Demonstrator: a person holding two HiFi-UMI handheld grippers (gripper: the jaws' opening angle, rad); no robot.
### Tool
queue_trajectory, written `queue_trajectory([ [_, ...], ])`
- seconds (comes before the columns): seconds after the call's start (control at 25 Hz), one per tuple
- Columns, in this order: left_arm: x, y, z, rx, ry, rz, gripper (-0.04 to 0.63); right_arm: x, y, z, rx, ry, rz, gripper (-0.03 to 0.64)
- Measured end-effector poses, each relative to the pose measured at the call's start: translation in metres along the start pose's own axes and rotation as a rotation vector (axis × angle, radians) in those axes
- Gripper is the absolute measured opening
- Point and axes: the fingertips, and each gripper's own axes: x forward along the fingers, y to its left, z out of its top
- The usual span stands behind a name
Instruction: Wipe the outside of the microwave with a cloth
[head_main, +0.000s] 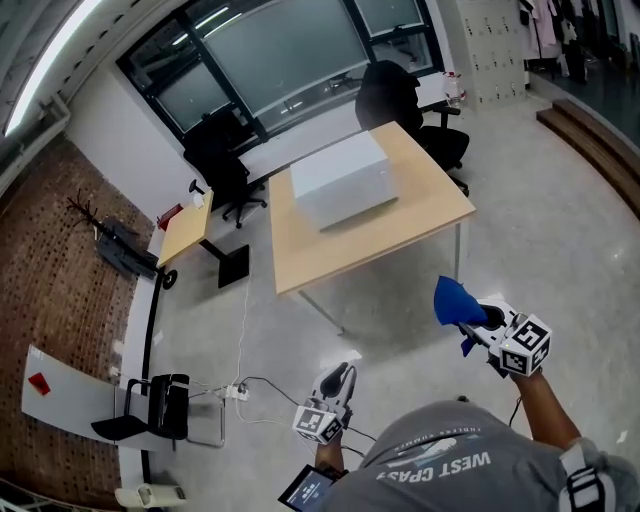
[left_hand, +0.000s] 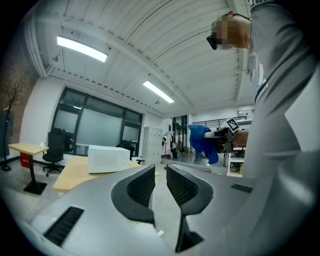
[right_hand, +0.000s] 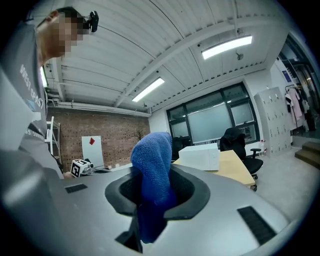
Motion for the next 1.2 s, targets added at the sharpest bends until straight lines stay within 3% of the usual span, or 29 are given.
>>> queue_trajectory([
  [0.76, 0.133, -0.023, 0.025, 0.011, -0.002, 0.004, 0.087, -0.005, -0.133, 0.019, 0.005, 0.021, 0.021, 0.094],
  [1.2, 0.173, -0.018, 0.029, 0.038, 0.03, 0.019, 0.087, 0.014, -0.176, 0.006, 0.053, 0.0, 0.06, 0.094],
])
